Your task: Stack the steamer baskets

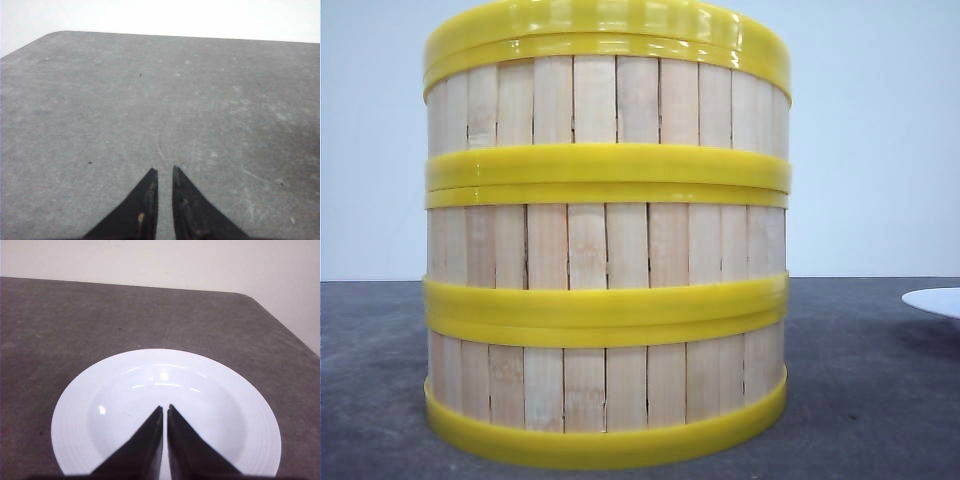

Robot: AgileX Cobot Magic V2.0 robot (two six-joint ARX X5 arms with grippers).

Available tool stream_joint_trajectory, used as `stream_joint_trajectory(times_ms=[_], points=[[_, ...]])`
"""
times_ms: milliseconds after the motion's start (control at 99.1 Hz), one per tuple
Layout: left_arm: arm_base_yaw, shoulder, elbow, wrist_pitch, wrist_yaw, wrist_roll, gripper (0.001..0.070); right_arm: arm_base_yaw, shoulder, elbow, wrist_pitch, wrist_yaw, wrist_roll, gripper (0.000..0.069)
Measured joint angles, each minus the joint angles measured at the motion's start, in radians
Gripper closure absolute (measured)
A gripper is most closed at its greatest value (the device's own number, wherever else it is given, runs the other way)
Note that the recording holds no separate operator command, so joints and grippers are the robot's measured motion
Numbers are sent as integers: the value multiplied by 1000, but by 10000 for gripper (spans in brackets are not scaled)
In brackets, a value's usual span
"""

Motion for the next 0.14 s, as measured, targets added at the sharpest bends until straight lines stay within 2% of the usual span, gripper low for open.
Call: stream_joint_trajectory(times_ms=[141], points=[[0,0,0,0,0,0,685,0,0,0,0,0,0,681]])
